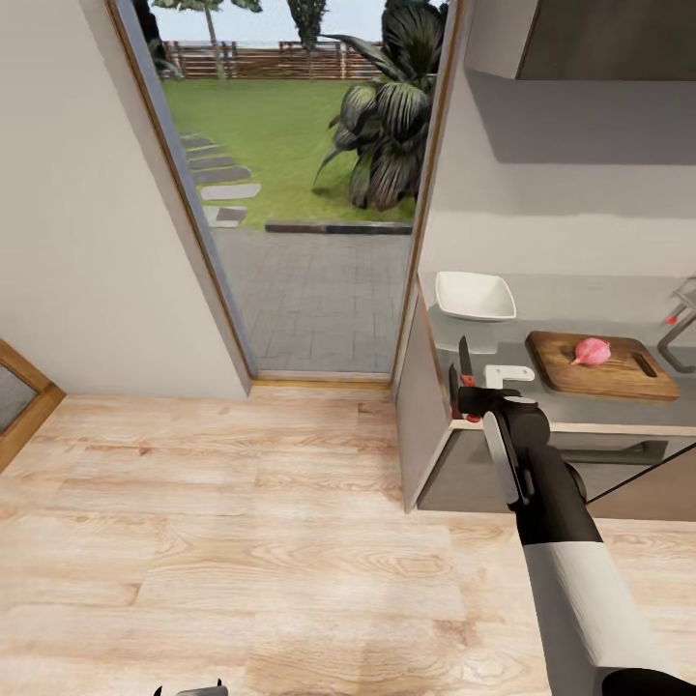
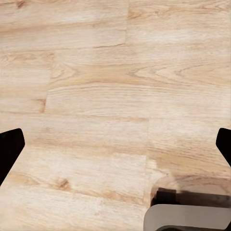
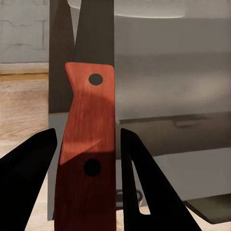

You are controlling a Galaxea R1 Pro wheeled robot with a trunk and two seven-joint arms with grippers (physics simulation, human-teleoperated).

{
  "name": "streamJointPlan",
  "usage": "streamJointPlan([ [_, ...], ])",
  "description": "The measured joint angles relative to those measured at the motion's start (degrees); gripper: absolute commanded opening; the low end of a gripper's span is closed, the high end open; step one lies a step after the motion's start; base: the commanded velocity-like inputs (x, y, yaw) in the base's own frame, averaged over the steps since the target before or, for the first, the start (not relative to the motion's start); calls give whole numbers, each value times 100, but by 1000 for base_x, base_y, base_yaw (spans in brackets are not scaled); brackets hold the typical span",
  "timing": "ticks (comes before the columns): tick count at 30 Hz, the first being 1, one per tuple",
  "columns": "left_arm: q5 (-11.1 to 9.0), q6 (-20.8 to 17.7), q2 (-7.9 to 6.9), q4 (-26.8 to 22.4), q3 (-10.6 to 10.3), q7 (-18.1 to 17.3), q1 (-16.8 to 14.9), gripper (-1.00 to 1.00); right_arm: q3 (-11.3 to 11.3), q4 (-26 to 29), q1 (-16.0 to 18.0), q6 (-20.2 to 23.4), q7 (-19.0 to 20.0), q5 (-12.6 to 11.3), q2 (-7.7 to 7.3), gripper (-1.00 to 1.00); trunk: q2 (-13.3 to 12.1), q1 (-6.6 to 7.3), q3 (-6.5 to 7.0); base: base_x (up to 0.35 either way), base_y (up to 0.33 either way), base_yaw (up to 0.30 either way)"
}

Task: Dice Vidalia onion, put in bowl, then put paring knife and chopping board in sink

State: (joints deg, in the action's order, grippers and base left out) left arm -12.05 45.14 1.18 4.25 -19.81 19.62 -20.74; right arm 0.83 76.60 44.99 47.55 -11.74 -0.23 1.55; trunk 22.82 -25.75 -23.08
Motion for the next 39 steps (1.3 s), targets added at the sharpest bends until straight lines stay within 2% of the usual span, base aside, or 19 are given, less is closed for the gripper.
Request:
streamJointPlan([
  [14,0,0,0,0,0,0,0,100,0,0,-2,0,1,2,0,-100,0,0,10,0,0,0],
  [39,0,0,0,0,0,0,0,100,0,0,-1,0,-8,16,0,-100,0,0,230,0,0,0],
])
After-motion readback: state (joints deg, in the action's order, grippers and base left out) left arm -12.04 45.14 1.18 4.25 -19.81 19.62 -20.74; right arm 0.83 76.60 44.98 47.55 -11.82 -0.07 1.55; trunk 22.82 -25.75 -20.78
